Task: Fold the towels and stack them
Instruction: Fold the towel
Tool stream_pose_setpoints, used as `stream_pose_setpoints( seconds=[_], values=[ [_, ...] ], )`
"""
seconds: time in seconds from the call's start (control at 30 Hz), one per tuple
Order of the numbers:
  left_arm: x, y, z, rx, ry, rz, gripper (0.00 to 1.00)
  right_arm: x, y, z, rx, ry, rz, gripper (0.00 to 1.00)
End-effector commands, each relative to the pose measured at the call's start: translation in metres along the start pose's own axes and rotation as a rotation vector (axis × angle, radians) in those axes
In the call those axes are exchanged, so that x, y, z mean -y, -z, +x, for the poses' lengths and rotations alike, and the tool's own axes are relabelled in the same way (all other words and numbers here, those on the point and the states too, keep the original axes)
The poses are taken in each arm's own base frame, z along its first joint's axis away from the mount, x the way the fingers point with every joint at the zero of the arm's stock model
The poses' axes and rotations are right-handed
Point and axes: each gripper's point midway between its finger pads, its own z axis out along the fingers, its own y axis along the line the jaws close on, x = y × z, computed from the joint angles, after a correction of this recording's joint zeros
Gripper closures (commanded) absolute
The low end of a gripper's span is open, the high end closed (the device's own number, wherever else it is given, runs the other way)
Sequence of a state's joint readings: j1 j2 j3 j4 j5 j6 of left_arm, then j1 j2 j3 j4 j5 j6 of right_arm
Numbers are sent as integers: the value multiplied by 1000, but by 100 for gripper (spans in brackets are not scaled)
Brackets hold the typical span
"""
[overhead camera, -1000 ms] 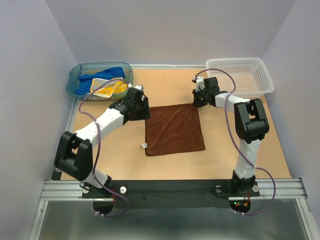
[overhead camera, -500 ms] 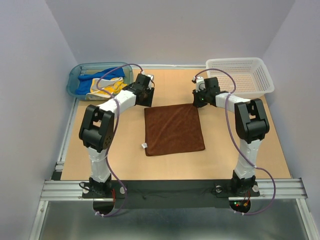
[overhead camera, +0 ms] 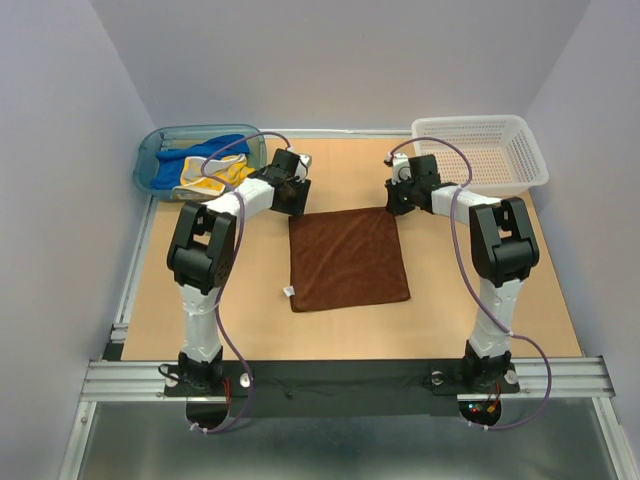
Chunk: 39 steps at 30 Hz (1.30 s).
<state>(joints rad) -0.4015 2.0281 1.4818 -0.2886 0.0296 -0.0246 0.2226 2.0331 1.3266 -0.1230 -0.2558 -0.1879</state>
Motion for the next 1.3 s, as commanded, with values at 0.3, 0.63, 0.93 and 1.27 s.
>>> stream_pose_setpoints(
  seconds=[0.3,0.63,0.93,1.27],
  values=[
    [-4,-2,-6,22,8,24,47,-2,3,50,-145,-24,-2,99],
    [-6,-10,10,-23,15,28,47,-1,4,51,-147,-23,9,99],
    [-23,-19,29,-74,38,-46,54,0,4,55,-156,-27,15,100],
    [-30,-25,52,-143,48,-86,71,2,4,57,-162,-23,28,100]
  ],
)
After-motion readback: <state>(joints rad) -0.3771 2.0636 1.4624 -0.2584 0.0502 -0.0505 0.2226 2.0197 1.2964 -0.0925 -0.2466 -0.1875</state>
